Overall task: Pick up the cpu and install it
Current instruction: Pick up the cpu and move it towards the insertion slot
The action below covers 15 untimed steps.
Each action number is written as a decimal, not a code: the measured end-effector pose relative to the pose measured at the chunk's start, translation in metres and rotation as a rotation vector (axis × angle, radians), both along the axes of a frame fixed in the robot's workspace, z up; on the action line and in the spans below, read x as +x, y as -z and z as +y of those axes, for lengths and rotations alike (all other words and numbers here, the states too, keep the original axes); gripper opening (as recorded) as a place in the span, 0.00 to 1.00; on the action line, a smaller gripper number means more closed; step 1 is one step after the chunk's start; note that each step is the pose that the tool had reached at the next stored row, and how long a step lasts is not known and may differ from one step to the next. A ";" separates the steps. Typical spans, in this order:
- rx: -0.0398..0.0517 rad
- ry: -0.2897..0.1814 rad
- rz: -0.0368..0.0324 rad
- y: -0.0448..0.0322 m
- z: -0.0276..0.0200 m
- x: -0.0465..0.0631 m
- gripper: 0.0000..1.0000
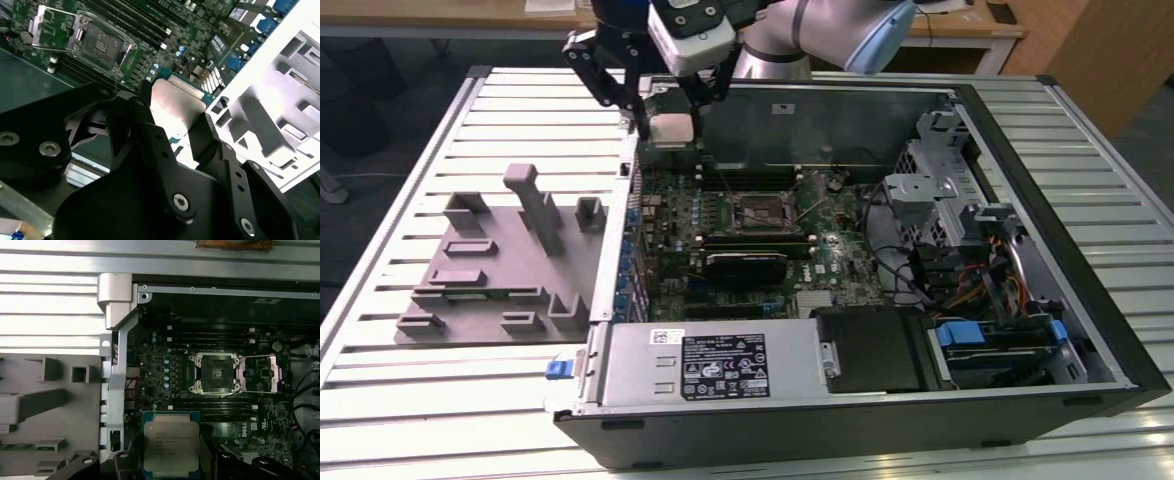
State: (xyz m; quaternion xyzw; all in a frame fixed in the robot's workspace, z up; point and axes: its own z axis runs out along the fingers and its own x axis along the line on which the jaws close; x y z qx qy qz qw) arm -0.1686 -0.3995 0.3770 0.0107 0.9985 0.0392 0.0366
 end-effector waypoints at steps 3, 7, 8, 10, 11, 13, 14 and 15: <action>0.0000 0.000 0.0000 0.0000 0.0001 0.007 0.54; 0.0000 0.000 0.0000 0.0000 0.0002 0.017 0.54; 0.0000 0.000 0.0000 0.0000 0.0002 0.018 0.54; 0.0000 0.000 0.0000 0.0000 0.0002 0.020 0.54; 0.0001 0.000 0.0000 0.0000 0.0002 0.022 0.54; 0.0000 0.000 0.0000 0.0000 0.0003 0.025 0.54; 0.0000 0.000 0.0000 0.0000 0.0004 0.026 0.54; 0.0000 0.000 0.0000 0.0000 0.0005 0.028 0.54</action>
